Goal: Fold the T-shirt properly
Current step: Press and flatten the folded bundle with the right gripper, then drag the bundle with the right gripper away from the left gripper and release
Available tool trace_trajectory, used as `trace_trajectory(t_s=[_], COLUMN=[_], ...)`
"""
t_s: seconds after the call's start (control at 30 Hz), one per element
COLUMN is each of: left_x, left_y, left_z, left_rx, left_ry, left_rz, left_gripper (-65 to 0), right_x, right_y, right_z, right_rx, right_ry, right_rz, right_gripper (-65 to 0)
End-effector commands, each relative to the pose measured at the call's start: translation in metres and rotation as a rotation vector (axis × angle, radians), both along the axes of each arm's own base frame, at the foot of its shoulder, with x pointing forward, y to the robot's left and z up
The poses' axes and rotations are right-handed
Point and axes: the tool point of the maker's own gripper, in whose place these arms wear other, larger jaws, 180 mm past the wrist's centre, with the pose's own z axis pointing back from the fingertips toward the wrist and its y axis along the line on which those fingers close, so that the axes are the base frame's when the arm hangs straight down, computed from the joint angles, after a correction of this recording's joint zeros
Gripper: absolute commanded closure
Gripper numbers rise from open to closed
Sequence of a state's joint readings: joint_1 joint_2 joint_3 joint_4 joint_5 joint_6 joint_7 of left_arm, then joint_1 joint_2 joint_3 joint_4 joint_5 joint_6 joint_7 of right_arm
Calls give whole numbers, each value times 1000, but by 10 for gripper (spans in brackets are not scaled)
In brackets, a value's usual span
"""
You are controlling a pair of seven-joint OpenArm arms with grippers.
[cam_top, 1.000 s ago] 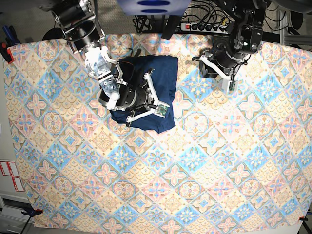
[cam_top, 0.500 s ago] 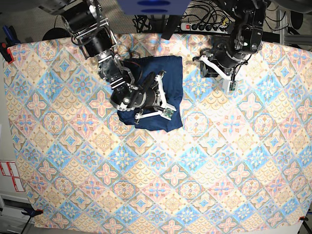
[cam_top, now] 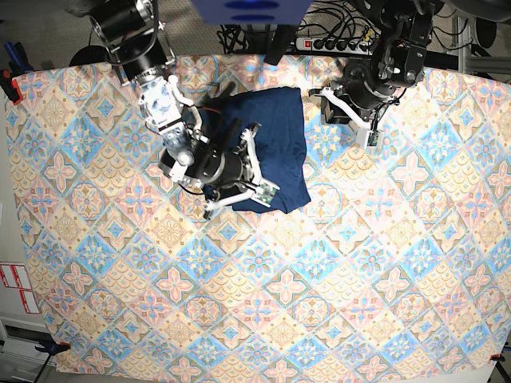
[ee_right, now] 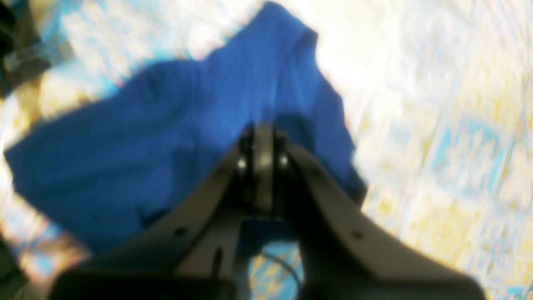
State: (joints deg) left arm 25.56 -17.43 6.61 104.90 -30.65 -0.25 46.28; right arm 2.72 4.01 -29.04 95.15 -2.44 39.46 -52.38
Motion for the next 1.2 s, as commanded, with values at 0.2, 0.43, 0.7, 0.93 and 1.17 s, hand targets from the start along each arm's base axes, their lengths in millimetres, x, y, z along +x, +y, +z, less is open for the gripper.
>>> trace_trajectory(t_s=[0.2, 0.43, 0.7, 0.93, 1.17], left_x=[4, 1, -19, -18, -17], left_y=[18, 42, 43, 40, 38], left_z=[12, 34, 36, 36, 37], left_rx=[11, 10, 15, -10, -17], left_ry=[-41, -88, -68, -71, -73], left_rz=[56, 192, 197, 241, 249], left_gripper=[-132, -131, -130, -130, -130], right_x=[-21, -32, -49, -72, -45], right_y=[32, 48, 56, 55, 3], right_z=[13, -6, -38, -83, -107], right_rx=[124, 143, 148, 190, 196], right_ry=[29, 116, 229, 363, 394], right_rz=[37, 31, 23, -12, -187], right_gripper=[0, 0, 0, 0, 0])
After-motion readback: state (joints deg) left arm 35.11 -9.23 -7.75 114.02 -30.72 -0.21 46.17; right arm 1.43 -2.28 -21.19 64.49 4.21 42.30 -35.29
